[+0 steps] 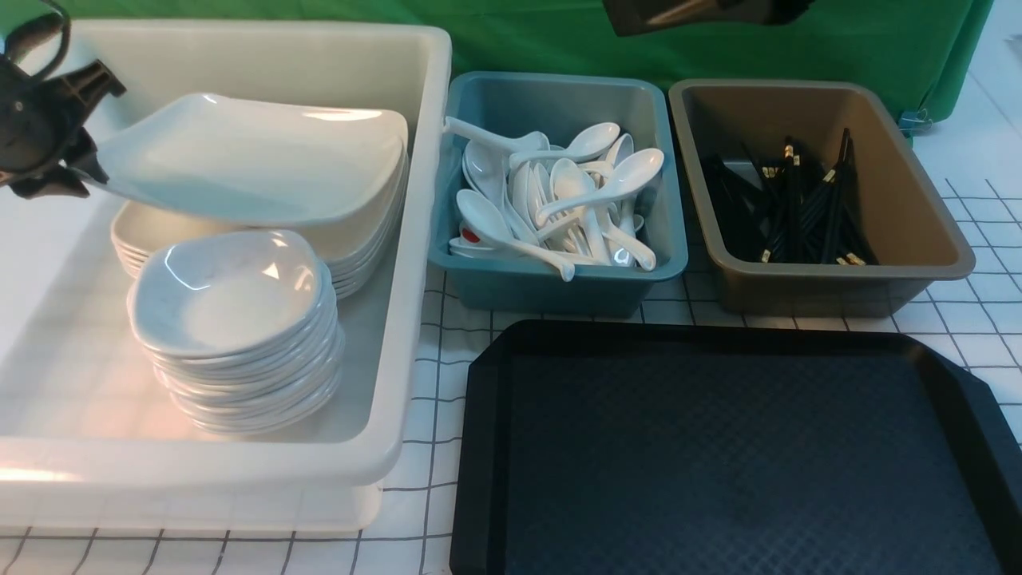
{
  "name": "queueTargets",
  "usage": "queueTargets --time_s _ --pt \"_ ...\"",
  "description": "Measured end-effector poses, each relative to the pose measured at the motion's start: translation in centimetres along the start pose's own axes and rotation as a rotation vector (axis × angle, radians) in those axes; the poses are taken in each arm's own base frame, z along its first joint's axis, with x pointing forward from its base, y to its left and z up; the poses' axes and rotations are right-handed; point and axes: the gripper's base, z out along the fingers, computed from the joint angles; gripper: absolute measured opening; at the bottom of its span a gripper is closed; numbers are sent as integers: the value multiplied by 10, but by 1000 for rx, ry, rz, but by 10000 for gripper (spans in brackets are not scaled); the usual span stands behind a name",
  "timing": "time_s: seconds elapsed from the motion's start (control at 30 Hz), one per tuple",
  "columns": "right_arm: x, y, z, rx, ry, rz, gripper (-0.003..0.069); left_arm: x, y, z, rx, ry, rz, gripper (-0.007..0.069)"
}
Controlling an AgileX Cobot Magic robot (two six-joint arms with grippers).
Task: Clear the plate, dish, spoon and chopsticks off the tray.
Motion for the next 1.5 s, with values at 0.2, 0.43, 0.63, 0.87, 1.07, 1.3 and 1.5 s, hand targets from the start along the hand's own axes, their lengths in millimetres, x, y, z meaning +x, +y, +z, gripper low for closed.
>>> queueTargets --time_s 0.2,0.43,0.63,0.87,1.07,1.3,1.5 --pt "1 0 0 -4 11 0 9 6 -2 0 -1 50 43 329" --pt "2 1 0 -10 21 1 9 8 -2 -6 -3 74 127 444" --pt "2 1 0 -14 18 17 9 5 -15 -40 119 7 241 258" --pt "-10 -9 -18 153 -33 74 9 29 -60 -119 484 -102 618 0" --pt "-8 -18 -77 473 -59 98 10 92 -90 -209 724 -210 995 -12" --pt "25 5 -165 641 -192 154 10 148 -53 -269 813 -337 1056 -11" --pt "92 36 -205 628 -434 127 10 194 9 -273 791 -425 1015 -11"
